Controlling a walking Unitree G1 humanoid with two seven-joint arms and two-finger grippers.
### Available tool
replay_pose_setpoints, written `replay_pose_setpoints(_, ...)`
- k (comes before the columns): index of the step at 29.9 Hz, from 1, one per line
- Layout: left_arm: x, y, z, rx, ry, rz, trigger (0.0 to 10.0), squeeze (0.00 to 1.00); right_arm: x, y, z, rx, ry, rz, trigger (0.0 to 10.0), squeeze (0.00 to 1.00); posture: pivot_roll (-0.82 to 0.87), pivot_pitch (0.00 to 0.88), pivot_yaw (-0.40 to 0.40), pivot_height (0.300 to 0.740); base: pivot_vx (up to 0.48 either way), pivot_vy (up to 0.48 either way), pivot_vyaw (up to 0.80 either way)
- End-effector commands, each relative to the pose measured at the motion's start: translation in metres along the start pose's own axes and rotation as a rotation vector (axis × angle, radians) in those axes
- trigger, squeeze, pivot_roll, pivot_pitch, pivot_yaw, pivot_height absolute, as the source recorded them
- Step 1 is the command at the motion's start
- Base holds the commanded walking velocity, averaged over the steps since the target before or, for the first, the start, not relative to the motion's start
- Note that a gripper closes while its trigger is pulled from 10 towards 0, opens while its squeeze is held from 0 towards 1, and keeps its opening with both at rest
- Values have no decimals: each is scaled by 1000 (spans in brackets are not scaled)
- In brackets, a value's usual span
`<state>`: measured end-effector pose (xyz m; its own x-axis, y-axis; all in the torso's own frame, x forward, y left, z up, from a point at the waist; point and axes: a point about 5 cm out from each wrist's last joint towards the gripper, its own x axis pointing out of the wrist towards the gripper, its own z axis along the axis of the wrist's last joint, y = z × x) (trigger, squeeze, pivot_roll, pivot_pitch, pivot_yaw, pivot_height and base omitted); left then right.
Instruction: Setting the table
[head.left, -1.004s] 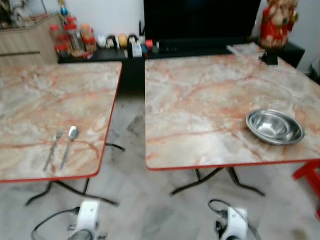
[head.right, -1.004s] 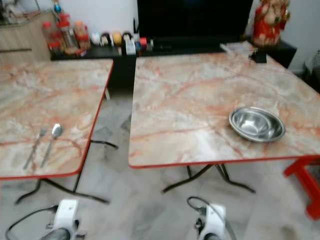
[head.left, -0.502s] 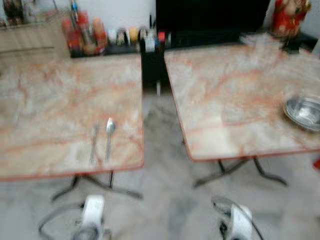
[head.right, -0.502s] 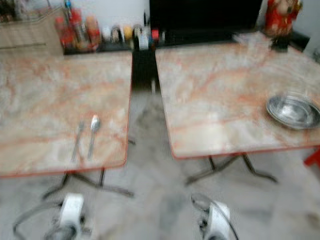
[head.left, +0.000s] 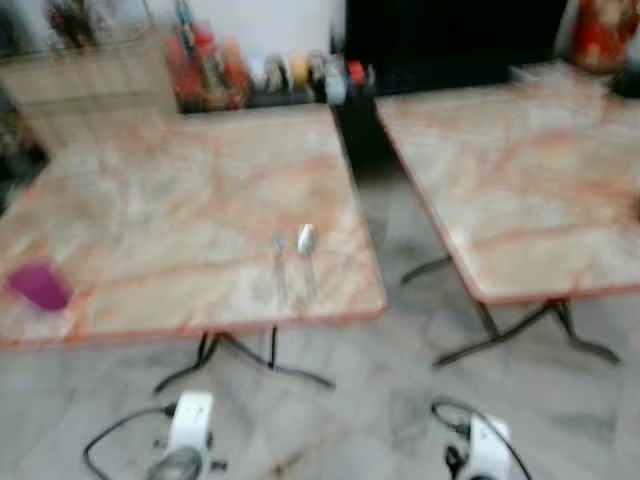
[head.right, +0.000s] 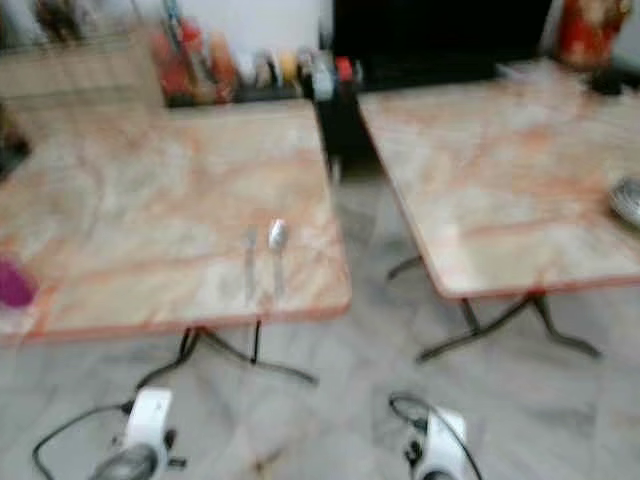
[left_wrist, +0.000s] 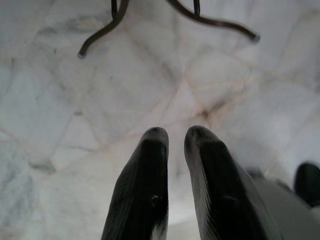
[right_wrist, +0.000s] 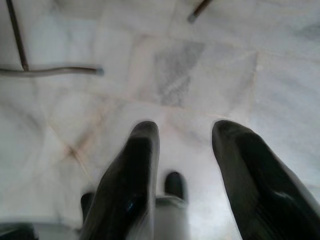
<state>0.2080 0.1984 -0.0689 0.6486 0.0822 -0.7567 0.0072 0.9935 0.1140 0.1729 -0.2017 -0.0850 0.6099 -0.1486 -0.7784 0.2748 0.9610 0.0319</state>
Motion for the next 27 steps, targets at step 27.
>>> replay_pose_setpoints(27,1,3,4,1,-7,15,10000,0,2,9,6,-6,-19,21,10000,0,11,0,16,740,0,124,71)
